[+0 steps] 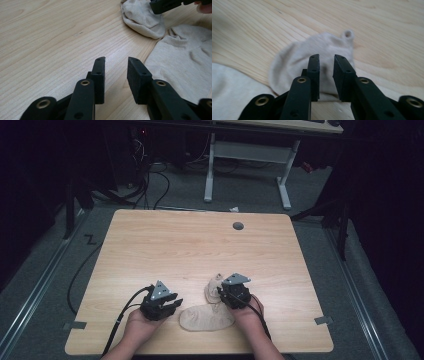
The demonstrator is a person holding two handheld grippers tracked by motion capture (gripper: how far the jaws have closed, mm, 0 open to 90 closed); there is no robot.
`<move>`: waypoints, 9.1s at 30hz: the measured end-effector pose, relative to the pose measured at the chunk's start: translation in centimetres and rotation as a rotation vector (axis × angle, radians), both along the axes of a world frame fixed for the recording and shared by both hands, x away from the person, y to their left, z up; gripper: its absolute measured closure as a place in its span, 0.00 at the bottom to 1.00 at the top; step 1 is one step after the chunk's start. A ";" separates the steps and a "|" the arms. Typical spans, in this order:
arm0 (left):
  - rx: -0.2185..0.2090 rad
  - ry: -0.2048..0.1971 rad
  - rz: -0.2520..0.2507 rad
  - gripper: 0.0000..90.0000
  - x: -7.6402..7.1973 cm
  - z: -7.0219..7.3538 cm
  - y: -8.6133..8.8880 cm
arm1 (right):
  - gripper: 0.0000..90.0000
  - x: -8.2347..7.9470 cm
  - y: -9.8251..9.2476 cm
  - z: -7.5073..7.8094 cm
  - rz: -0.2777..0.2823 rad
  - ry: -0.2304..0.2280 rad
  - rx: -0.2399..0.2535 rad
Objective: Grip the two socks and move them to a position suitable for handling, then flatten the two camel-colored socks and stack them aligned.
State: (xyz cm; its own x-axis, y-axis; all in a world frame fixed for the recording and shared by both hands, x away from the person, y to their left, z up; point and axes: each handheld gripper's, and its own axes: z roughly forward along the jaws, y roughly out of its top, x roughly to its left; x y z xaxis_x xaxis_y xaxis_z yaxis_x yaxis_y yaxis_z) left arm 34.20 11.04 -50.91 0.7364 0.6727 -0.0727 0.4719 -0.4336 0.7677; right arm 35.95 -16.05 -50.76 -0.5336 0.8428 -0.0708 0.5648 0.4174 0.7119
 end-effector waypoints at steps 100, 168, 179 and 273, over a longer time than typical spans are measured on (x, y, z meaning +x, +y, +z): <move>0.023 -0.022 0.015 0.72 0.1 0.1 0.2 | 0.85 0.4 -3.8 -0.4 -0.050 -0.046 -0.016; 0.013 -0.072 0.140 0.97 5.0 -0.3 -5.1 | 0.95 1.7 -5.3 -0.5 -0.057 -0.095 0.100; 0.003 -0.089 0.108 0.97 3.5 0.4 -4.5 | 0.95 0.4 -5.0 0.4 -0.039 -0.122 0.105; 0.044 -0.112 0.284 0.53 4.1 0.6 7.9 | 0.78 -4.9 -11.7 -0.1 -0.185 -0.120 0.089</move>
State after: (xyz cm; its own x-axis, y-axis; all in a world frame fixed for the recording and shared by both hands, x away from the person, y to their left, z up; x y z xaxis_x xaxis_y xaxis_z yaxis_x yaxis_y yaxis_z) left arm 38.35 18.90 -50.32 0.5202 0.8534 0.0325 0.4922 -0.3307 0.8052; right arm 31.06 -27.72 -50.87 -0.3621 0.9310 -0.0458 0.5351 0.2478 0.8076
